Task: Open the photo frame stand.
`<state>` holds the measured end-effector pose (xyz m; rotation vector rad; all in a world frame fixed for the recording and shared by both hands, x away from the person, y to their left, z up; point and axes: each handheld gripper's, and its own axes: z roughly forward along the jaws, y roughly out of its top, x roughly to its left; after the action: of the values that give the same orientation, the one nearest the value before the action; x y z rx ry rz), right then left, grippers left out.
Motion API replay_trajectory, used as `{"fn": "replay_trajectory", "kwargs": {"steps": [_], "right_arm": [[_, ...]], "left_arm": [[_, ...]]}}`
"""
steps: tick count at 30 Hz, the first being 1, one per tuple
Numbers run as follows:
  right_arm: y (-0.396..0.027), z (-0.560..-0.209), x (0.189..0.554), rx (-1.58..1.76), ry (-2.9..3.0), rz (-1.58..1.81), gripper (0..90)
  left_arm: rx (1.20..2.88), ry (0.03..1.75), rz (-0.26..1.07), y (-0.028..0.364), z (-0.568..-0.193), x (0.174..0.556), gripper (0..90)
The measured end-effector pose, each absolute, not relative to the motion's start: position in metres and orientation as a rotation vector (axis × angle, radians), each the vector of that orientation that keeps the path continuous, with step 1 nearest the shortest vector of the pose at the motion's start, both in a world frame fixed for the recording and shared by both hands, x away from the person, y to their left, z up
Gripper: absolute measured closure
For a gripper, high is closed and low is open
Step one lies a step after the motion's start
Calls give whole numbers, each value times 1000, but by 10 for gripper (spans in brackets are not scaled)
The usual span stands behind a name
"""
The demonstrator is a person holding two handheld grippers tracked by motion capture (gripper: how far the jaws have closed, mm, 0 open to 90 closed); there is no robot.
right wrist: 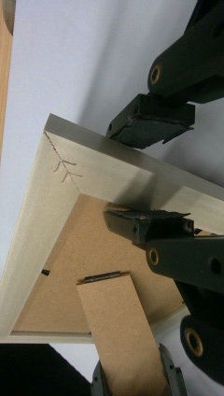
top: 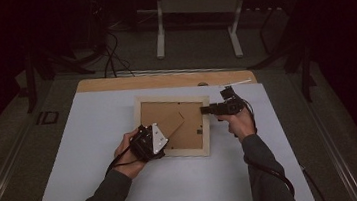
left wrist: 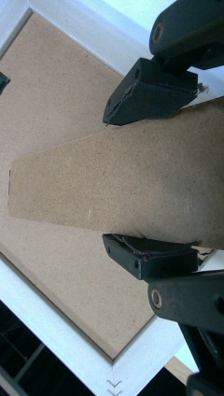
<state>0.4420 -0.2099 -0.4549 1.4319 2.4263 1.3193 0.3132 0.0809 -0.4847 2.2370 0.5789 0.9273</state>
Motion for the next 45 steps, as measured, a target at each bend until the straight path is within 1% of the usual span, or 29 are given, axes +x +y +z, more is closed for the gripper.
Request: {"fn": "replay_trajectory", "kwargs": {"steps": [4,9,16,23,25,28,32,35,38,45], "right_arm": [[-210,-454,440,1434,2417,1322,570],[-209,-454,439,1449,2408,1316,573],[-209,-454,439,1452,2399,1314,574],[-208,-453,438,1447,2401,1309,574],[-208,-453,438,1443,2402,1305,574],[-208,-452,437,1442,2400,1304,575],[-207,-451,437,1429,2399,1302,575],[-207,-450,436,1427,2396,1297,577],[-207,-449,436,1421,2391,1297,577],[-207,-448,435,1412,2384,1297,579]], "left_arm": [[2232,588,904,83,-485,314,377],[2238,638,781,88,-484,322,371],[2222,699,634,97,-480,332,333],[2192,759,449,103,-474,345,322],[2163,786,337,105,-472,350,327],[2152,811,257,107,-472,356,331],[2175,833,223,107,-474,361,345],[2150,858,152,109,-475,366,355],[2147,876,127,111,-475,370,380],[2141,910,96,111,-475,371,408]]}}
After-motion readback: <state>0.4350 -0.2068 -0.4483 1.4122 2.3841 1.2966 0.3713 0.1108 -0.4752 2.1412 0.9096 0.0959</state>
